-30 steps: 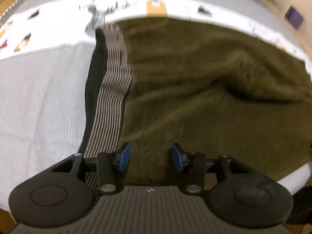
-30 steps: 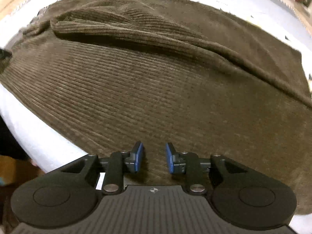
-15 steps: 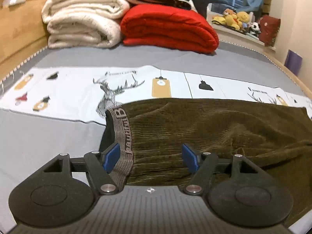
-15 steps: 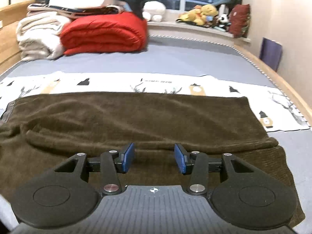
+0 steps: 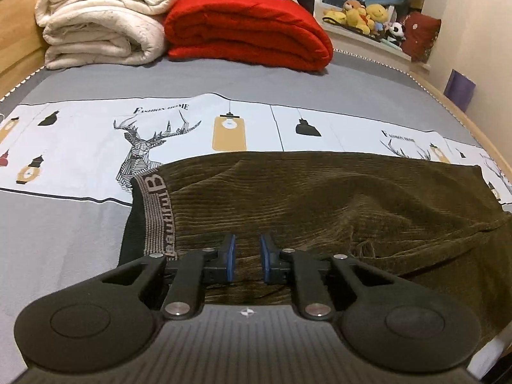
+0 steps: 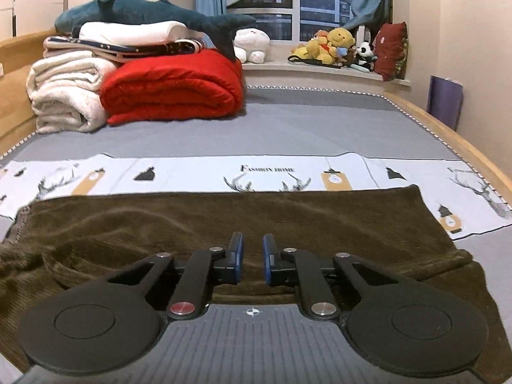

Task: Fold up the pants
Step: 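Release the waistband and smooth the pants with both grippers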

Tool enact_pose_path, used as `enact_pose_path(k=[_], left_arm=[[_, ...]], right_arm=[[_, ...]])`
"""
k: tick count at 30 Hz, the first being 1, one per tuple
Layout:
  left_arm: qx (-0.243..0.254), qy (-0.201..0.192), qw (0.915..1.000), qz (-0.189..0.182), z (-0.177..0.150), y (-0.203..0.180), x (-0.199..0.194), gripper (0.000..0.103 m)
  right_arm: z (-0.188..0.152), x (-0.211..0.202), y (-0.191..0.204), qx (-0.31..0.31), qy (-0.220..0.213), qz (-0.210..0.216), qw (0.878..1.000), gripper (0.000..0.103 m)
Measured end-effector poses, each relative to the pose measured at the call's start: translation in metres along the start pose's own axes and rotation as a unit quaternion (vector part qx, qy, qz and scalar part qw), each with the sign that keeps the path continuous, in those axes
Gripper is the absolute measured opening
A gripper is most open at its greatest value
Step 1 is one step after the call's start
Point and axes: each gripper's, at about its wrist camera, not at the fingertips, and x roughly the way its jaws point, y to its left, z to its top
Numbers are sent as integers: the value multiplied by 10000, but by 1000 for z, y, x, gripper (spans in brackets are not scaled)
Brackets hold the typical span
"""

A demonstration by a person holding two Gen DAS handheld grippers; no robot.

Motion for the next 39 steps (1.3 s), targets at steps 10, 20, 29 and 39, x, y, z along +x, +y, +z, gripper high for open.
enact_pose_path(k=[10, 20, 29, 39], left_arm=[[-204, 45, 9998, -52, 18, -3, 18, 18], [-484, 107, 9988, -36, 32, 12, 41, 18], [-531, -180, 9982, 191, 57, 22, 81, 19], [-672, -302, 9961, 494, 92, 48, 140, 77]], right_arm=[[10, 10, 10, -86, -36, 78, 9999, 14], [16, 14, 10, 0, -47, 226, 9997, 14], [19, 16, -1, 200, 8, 284, 9994, 14], [16, 21, -14, 209, 125, 211, 9995, 14]])
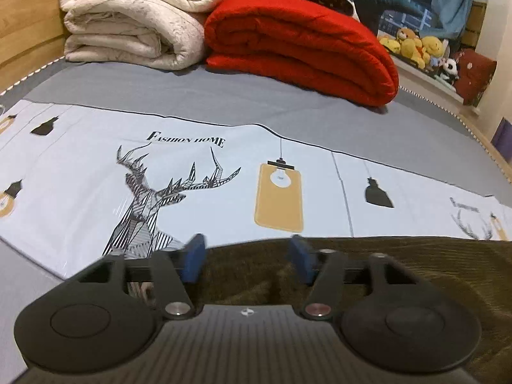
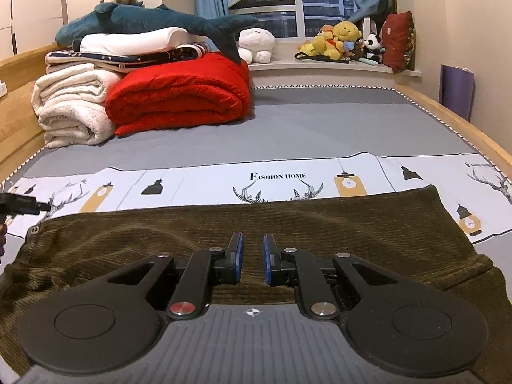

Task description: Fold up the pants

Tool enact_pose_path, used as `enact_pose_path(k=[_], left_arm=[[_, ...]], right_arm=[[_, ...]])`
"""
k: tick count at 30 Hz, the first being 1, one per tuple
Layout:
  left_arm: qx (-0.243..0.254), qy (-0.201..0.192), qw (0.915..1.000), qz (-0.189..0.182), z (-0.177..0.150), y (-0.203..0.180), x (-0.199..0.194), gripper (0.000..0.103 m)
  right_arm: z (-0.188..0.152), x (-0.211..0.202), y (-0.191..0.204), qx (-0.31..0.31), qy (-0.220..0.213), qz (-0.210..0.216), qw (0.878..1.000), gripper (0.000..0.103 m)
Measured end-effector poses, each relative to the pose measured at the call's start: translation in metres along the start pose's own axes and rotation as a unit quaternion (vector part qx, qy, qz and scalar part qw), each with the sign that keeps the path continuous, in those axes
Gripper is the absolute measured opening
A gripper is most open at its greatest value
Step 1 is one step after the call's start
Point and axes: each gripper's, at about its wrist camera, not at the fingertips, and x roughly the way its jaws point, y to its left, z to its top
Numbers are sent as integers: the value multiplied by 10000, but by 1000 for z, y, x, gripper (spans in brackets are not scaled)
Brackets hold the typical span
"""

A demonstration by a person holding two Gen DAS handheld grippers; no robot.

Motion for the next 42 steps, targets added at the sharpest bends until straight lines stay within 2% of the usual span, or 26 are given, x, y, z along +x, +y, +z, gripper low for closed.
enact_pose_path(k=[2, 5, 7, 13, 14, 16, 18, 20, 24, 29, 35, 38, 42], left_arm=[[167, 67, 9998, -26, 2, -1, 15, 87], [594, 188, 9980, -93, 0, -2, 35, 90], [744, 274, 9968, -135, -3, 0, 47, 90], [727, 684, 9947, -235, -10, 3, 78, 90], [809, 624, 9945, -220, -12, 1, 78, 89], [858, 604, 9938, -355, -11, 0, 77, 74], [939, 633, 9920, -562, -9, -3, 73, 38], [1223, 599, 9889, -588, -10, -10, 68, 27], [1528, 542, 9853, -534, -13, -16, 57, 14], [1577, 377, 9849, -600, -2, -21, 25, 10], [1690, 315, 9830, -652, -3, -50, -44, 7], [1866, 327, 9786, -808, -16, -61, -93, 6], [2120, 431, 9703, -1078, -56, -66, -168, 5]], right_arm=[[-1, 2, -4, 3, 44, -33, 10000, 14], [-1, 7, -9, 15, 122, -83, 9999, 14], [-1, 9, -11, 23, 156, -92, 9998, 14], [0, 18, -8, -81, 274, -47, 9996, 14], [0, 21, -6, -112, 309, -51, 9994, 14], [0, 24, -2, -193, 343, -62, 9992, 14], [1, 26, 1, -254, 361, -71, 9990, 14], [1, 27, 1, -257, 392, -92, 9989, 14], [0, 27, 1, -303, 501, -235, 9980, 14], [-3, 20, -1, -361, 553, -379, 9971, 14], [-3, 7, -6, -248, 461, -474, 9975, 14], [-10, 7, -10, -39, 526, -512, 9973, 14], [-19, -1, -9, -60, 573, -525, 9970, 14]])
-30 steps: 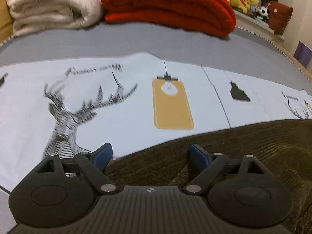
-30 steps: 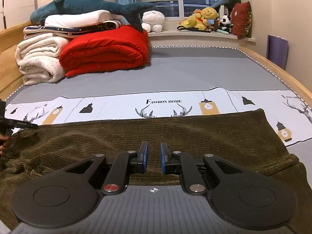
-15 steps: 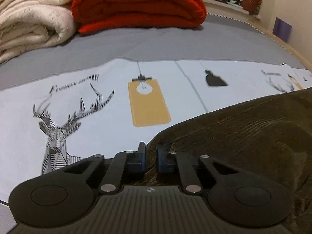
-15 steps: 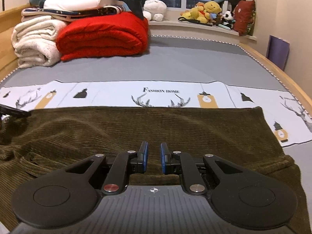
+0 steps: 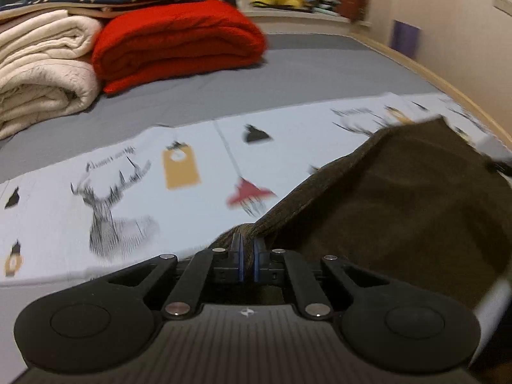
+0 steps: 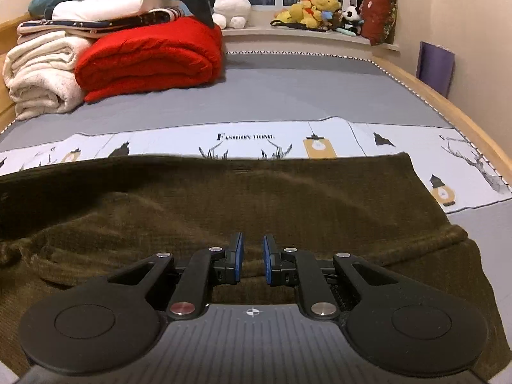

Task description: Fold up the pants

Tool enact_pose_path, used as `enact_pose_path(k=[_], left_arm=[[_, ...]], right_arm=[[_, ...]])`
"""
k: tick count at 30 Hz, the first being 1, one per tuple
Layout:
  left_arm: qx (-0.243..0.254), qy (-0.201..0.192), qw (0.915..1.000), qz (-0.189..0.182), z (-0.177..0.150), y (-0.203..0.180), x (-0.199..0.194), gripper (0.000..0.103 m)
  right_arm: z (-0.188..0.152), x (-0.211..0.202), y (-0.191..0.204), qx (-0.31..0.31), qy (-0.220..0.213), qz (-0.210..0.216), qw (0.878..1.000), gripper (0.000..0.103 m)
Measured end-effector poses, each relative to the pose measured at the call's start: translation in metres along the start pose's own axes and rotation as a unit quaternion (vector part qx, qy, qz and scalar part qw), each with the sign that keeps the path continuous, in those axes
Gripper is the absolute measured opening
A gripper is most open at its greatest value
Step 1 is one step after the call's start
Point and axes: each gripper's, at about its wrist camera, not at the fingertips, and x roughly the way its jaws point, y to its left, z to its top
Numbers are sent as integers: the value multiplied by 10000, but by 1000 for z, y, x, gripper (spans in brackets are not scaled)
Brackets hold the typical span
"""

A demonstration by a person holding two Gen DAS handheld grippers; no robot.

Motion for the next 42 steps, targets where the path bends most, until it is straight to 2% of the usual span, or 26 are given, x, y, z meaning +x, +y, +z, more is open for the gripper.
enact_pose_path(k=[3, 5, 6, 7, 8, 9, 10, 11, 13, 18, 20, 23, 26, 29, 33, 38, 42], left_arm=[[-263, 103, 9992, -269, -43, -14, -27, 6], [-813, 213, 9955, -441, -76, -10, -25, 11], [-1170, 639, 9895, -552, -88, -5, -16, 11], [-1305, 810, 9867, -536, -90, -1, -15, 11], [-1409, 548, 9872, -501, -90, 4, -23, 20], [-1677, 376, 9831, -639, -91, 13, -29, 39], [-2039, 359, 9749, -813, -95, 24, -30, 46], [-2423, 452, 9644, -957, -101, 35, -28, 49], [-2930, 775, 9483, -943, -111, 51, -17, 49], [-3209, 1492, 9319, -800, -123, 65, 14, 49], [-3224, 1597, 9300, -746, -123, 68, 22, 49], [-3335, 1496, 9282, -699, -119, 71, 25, 51], [-3441, 1487, 9252, -584, -117, 76, 29, 51], [-3374, 1572, 9271, -439, -111, 71, 36, 51], [-3289, 1691, 9288, -240, -107, 65, 48, 51], [-3388, 1800, 9234, -137, -106, 68, 60, 51], [-3343, 1773, 9256, -114, -105, 67, 60, 51]], right_arm=[[-8, -6, -4, -115, 9, -67, 9999, 14], [-13, -8, -10, -92, 88, -89, 9999, 14], [-15, -9, -13, -80, 123, -113, 9998, 14], [-16, -9, -16, -62, 154, -140, 9998, 14], [-18, -10, -20, -31, 180, -158, 9997, 14], [-20, -11, -23, 21, 205, -169, 9996, 14], [-21, -12, -27, 86, 226, -166, 9996, 14], [-21, -12, -30, 144, 234, -157, 9995, 14], [-22, -12, -35, 240, 248, -177, 9992, 14], [-22, -8, -41, 536, 300, -159, 9980, 14], [-20, -7, -40, 615, 292, -127, 9976, 14], [-15, -5, -41, 804, 221, -26, 9965, 14], [-7, 0, -49, 1223, 131, 121, 9923, 14], [2, 9, -60, 1734, 87, 243, 9845, 14], [9, 34, -73, 2245, 269, 491, 9729, 15], [15, 80, -81, 2446, 558, 499, 9667, 16], [17, 116, -85, 2694, 788, 455, 9587, 22]])
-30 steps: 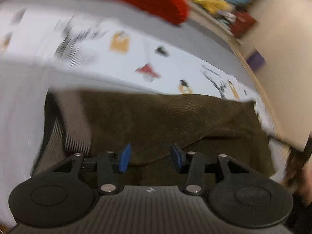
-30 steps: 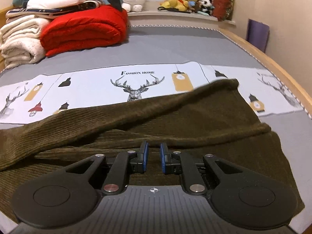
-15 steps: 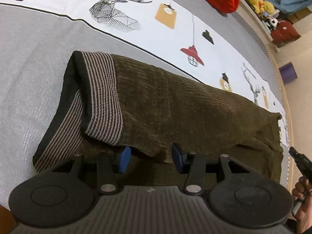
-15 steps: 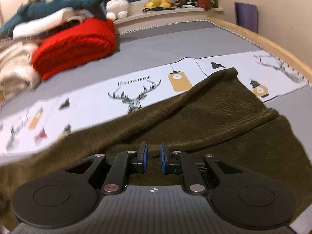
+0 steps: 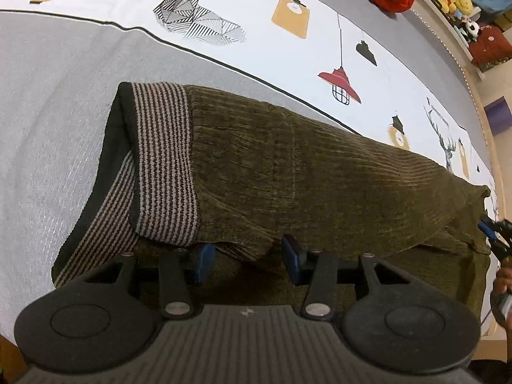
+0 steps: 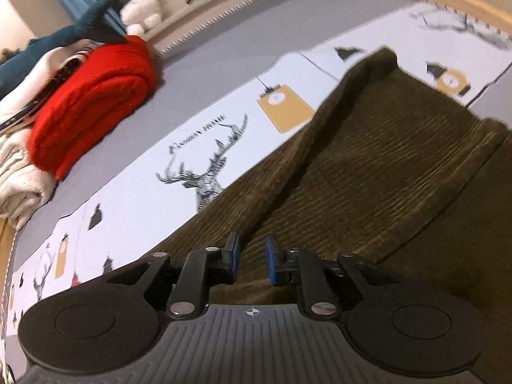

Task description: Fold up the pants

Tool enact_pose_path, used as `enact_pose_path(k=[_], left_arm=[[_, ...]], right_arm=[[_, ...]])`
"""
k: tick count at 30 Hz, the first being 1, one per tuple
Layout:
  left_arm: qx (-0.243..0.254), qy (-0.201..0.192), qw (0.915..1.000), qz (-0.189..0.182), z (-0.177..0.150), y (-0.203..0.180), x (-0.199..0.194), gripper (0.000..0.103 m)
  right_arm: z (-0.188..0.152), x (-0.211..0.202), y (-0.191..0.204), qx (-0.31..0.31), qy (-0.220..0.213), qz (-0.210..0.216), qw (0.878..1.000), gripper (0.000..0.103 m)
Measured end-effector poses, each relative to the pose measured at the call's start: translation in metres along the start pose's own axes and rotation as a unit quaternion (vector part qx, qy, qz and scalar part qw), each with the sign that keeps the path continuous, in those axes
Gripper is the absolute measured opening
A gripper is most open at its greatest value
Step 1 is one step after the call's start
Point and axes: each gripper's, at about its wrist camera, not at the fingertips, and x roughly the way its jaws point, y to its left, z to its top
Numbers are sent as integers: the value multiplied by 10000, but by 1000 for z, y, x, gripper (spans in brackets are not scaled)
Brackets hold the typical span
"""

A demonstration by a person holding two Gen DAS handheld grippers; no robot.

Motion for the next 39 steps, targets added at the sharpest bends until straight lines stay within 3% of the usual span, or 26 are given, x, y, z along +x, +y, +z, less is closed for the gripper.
enact_pose_path(k=[10, 16, 20, 22, 24, 26, 30, 34, 39], left_arm=[[-156, 29, 9999, -61, 1, 3, 2, 52], [-257, 30, 9997, -27, 5, 0, 3, 52], [-312, 33, 9995, 74, 7, -3, 3, 48], [-294, -9, 9993, 220, 7, -6, 1, 36], [-250, -51, 9989, 396, 7, -9, 0, 17], [-196, -123, 9986, 474, 6, -11, -3, 9], [-149, -397, 9979, 480, 2, -15, -19, 6], [-153, -744, 9969, 211, -7, -13, -40, 5], [-67, -918, 9957, -90, -23, 8, -57, 4]], right_arm=[[19, 57, -18, 532, 40, 12, 9986, 24], [27, 73, -18, 468, -227, -1, 9986, 24], [29, 77, -14, 424, -358, -109, 9984, 20], [30, 75, -11, 382, -445, -192, 9981, 12], [30, 69, -8, 361, -558, -203, 9976, 9], [29, 57, -4, 312, -685, -219, 9969, 8], [28, 28, 3, 63, -764, -250, 9967, 7], [26, -21, -2, 24, -706, -230, 9972, 7], [-11, -96, -12, -369, -700, -93, 9968, 7]])
